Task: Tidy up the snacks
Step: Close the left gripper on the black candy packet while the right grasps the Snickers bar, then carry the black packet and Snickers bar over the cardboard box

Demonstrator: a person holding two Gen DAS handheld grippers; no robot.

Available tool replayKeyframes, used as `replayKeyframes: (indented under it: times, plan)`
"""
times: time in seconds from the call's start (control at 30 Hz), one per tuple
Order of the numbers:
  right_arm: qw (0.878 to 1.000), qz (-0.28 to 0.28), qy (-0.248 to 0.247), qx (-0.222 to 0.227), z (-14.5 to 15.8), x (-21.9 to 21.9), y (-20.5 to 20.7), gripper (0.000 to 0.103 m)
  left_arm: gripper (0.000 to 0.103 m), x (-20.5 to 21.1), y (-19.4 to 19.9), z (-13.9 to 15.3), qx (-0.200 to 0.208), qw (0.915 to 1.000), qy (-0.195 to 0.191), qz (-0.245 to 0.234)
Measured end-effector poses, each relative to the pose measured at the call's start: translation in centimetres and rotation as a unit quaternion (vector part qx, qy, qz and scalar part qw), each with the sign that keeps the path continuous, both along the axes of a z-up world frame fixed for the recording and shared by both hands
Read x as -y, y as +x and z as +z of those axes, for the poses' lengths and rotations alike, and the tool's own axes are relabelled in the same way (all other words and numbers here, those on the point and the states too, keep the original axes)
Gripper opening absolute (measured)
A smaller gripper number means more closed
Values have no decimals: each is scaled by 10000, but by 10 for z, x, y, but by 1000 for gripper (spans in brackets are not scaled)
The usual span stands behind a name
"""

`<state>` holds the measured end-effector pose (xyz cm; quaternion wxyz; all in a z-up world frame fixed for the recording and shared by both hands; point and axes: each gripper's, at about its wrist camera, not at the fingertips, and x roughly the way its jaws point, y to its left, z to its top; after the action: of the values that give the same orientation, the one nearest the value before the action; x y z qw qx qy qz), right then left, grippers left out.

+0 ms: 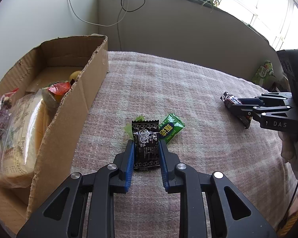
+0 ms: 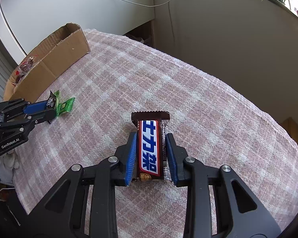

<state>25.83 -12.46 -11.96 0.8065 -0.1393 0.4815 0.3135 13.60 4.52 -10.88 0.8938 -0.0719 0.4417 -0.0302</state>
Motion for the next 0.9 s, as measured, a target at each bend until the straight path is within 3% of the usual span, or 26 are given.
replayKeyframes:
  times: [0.43,0.9]
  plan:
    - [9991,-143,266,288,32,5,-15,30,22,-5,-23,26,304,9992,-240,-58]
    - [9947,276,579,800,90,-53,-51,30,22,-43,-57,69,887,9952,-385,133]
